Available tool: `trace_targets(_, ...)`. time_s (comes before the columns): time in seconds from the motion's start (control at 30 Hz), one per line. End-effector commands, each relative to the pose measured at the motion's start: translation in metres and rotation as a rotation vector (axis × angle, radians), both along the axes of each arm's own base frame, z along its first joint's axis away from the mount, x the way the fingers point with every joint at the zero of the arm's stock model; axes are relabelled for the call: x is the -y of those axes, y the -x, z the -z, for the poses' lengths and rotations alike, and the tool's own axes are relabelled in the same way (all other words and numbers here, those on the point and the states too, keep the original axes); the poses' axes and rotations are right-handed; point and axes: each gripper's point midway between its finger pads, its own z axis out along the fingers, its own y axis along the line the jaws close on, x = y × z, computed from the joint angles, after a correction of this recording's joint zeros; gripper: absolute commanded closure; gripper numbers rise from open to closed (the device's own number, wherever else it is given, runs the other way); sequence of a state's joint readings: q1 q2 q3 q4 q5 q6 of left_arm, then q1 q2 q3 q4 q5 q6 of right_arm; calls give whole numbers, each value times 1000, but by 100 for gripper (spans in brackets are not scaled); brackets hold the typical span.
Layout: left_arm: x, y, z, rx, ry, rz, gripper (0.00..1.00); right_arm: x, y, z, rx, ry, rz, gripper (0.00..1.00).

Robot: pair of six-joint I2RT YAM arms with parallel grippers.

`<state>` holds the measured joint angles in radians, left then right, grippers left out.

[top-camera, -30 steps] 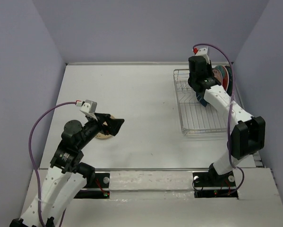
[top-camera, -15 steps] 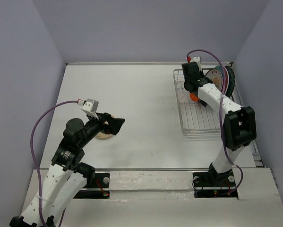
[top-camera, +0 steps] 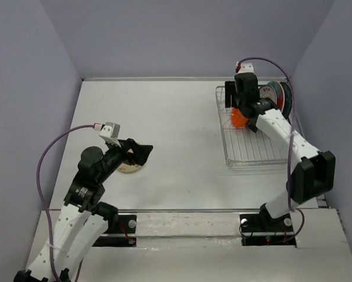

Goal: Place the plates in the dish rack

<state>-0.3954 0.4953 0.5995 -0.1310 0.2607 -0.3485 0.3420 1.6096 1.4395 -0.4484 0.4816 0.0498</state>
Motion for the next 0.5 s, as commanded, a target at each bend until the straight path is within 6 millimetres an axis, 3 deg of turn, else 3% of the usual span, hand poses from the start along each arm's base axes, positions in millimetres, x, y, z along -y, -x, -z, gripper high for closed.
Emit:
trace_targets(0.0, -19, -8, -24, 100, 22, -85, 1, -149, 41, -32, 77, -425, -440, 26)
trace_targets(0.03, -31, -13, -27, 111, 22, -146, 1, -180, 50, -33, 82, -481, -525, 25)
trace_targets(0.07, -38, -15, -31, 124, 17, -178, 1, -205, 57, -14, 32, -522, -548, 24)
trace_targets(0.1, -47, -17, -31, 123, 9, -228, 1, -250, 79, -9, -3, -584, -675, 24)
trace_targets(0.17, -54, -18, -33, 131, 5, -268, 1, -289, 94, 8, -56, -649, -740, 24)
trace_targets(0.2, -57, -16, -36, 144, 9, -282, 1, -310, 97, 30, -114, -684, -739, 25)
trace_targets(0.23, -63, -17, -38, 151, 8, -312, 1, -337, 108, 31, -113, -717, -785, 26)
trace_targets(0.27, -66, -16, -40, 159, 11, -327, 1, -351, 113, 39, -144, -753, -778, 26)
trace_targets(0.3, -71, -16, -43, 171, 14, -354, 1, -365, 116, 66, -198, -754, -771, 29)
trace_targets(0.37, -75, -13, -47, 187, 22, -370, 1, -395, 129, 74, -226, -814, -774, 32)
trace_targets(0.47, -75, -13, -47, 188, 26, -372, 1, -425, 143, 114, -314, -846, -753, 36)
